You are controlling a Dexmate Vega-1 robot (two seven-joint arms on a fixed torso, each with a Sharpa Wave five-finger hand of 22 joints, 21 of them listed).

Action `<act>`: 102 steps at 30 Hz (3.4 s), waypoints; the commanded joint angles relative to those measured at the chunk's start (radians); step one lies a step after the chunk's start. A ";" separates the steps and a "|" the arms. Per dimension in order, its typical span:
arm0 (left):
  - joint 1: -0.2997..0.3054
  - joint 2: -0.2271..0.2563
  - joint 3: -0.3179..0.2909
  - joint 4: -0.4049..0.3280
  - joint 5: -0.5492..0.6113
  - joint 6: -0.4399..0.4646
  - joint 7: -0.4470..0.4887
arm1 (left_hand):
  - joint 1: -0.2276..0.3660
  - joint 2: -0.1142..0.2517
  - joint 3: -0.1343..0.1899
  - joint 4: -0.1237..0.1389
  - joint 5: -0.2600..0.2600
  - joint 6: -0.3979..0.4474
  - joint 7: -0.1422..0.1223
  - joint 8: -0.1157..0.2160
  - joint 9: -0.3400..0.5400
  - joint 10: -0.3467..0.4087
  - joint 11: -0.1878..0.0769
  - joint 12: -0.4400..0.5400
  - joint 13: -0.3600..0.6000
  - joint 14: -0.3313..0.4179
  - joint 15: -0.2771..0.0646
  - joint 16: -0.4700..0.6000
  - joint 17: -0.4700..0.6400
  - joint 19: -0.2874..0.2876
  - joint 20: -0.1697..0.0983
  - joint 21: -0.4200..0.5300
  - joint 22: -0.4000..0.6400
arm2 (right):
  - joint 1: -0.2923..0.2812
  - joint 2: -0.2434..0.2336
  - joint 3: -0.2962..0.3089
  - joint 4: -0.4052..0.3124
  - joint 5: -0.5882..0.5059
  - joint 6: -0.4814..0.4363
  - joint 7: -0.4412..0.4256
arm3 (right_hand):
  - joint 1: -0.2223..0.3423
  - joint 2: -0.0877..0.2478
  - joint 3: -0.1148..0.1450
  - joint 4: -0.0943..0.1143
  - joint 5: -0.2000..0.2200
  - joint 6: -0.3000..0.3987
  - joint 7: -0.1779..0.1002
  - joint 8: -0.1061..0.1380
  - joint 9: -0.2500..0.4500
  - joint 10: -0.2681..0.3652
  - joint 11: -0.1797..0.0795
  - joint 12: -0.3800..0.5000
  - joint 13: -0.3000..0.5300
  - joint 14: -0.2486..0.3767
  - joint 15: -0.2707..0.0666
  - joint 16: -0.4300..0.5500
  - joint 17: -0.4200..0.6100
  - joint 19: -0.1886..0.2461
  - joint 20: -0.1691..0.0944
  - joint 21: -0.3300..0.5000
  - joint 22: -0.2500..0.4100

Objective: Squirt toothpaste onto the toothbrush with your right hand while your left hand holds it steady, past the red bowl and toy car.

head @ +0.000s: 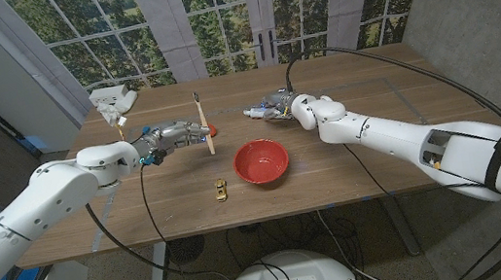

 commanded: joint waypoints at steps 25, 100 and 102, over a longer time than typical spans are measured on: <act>-0.032 -0.006 0.016 0.035 0.001 0.008 -0.021 | 0.123 0.115 -0.008 0.000 0.007 0.007 0.002 -0.010 0.007 0.066 -0.058 -0.001 0.004 0.007 -0.141 -0.002 0.000 0.006 0.002 0.008 0.003 | 0.048 0.067 -0.082 0.139 -0.041 -0.004 -0.112 | 0.158 0.033 -0.061 -0.007 0.004 0.297 -0.030 0.092 0.017 0.304 -0.050 0.132 0.136 0.166 -0.104 0.141 0.067 0.094 -0.008 0.020 0.007; -0.139 -0.055 0.097 0.116 0.039 0.026 -0.079 | 0.122 0.117 -0.014 0.000 0.014 0.013 0.004 -0.022 0.017 0.073 -0.056 -0.010 0.008 0.011 -0.141 -0.009 0.003 0.001 0.006 0.010 0.002 | -0.052 -0.091 0.009 -0.224 -0.362 -0.207 -0.149 | 0.257 0.025 -0.153 0.012 0.005 0.398 -0.044 0.144 0.043 0.438 -0.087 0.195 0.269 0.222 -0.150 0.284 0.164 0.132 -0.014 0.024 0.012; -0.145 -0.057 0.100 0.120 0.041 0.027 -0.081 | 0.121 0.117 -0.014 0.000 0.014 0.012 0.004 -0.023 0.018 0.071 -0.056 -0.012 0.008 0.011 -0.140 -0.010 0.003 0.002 0.006 0.010 0.002 | -0.052 -0.094 0.009 -0.233 -0.374 -0.215 -0.139 | 0.258 0.025 -0.155 0.012 0.006 0.398 -0.045 0.145 0.043 0.438 -0.088 0.197 0.273 0.222 -0.151 0.286 0.166 0.132 -0.015 0.024 0.012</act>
